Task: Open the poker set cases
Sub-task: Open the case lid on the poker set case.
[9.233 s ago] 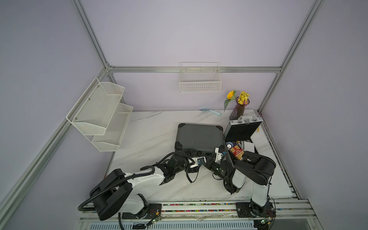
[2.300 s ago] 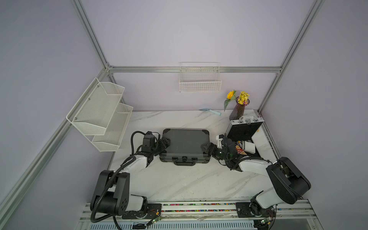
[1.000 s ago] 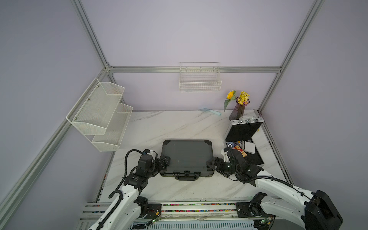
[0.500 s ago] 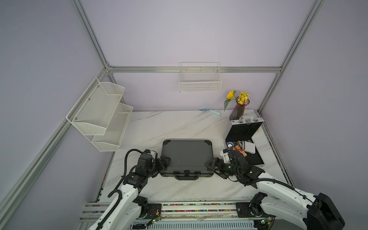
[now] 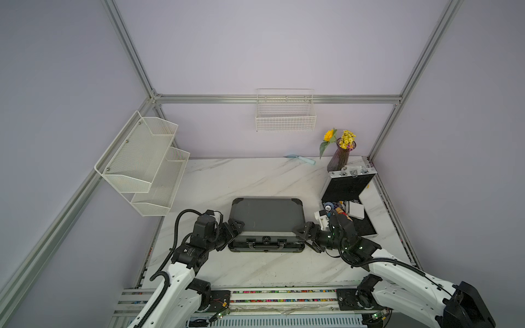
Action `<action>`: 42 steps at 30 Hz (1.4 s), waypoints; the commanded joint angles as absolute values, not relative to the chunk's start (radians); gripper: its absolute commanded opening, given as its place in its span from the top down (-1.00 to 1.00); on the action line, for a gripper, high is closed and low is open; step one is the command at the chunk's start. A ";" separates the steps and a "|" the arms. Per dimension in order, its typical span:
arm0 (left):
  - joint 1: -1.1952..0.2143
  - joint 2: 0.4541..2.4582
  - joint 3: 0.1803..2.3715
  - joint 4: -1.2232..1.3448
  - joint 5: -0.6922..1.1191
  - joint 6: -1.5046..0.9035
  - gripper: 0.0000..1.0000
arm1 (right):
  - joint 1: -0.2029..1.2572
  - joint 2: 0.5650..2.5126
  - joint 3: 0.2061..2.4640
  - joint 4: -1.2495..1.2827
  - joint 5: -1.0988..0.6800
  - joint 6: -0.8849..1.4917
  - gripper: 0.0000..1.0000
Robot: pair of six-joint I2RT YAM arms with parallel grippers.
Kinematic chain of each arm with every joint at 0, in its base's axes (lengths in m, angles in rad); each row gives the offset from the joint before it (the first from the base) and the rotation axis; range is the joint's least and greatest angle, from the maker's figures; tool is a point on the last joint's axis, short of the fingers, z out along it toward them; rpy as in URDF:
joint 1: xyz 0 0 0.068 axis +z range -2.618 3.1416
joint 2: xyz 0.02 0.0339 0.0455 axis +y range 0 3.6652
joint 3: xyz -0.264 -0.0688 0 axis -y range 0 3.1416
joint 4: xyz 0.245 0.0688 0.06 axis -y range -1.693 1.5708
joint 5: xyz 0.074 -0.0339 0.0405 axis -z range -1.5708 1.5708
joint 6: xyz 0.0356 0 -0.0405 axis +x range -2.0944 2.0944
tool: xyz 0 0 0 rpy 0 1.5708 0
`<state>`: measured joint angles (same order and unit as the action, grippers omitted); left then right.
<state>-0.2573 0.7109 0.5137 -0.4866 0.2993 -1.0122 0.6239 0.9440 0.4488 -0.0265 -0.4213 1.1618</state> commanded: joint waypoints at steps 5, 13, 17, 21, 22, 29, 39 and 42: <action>-0.255 0.700 0.694 -0.408 0.315 -0.998 -0.80 | 0.629 0.963 0.551 0.099 -0.456 1.127 -0.76; -0.241 0.794 0.836 -0.374 0.286 -0.926 -0.82 | 0.627 1.041 0.656 0.138 -0.413 1.069 -0.85; -0.229 0.861 0.898 -0.353 0.284 -0.890 -0.83 | 0.624 1.104 0.714 0.138 -0.397 1.042 -0.87; -0.212 0.919 0.946 -0.317 0.293 -0.871 -0.83 | 0.610 1.157 0.759 0.145 -0.388 1.036 -0.89; -0.208 0.932 0.956 -0.307 0.292 -0.867 -0.83 | 0.603 1.166 0.769 0.146 -0.384 1.035 -0.89; -0.165 1.043 1.038 -0.225 0.300 -0.865 -0.84 | 0.520 1.242 0.833 0.153 -0.386 1.059 -0.92; -0.117 1.172 1.101 -0.117 0.311 -0.892 -0.86 | 0.457 1.400 0.956 0.204 -0.417 1.078 -0.94; -0.109 1.186 1.100 -0.114 0.321 -0.896 -0.86 | 0.456 1.421 0.969 0.234 -0.424 1.092 -0.94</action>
<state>-0.1192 1.1759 1.0435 -0.1730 0.3050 -0.8978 0.4580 1.4109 0.9455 0.1711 -0.4068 1.0687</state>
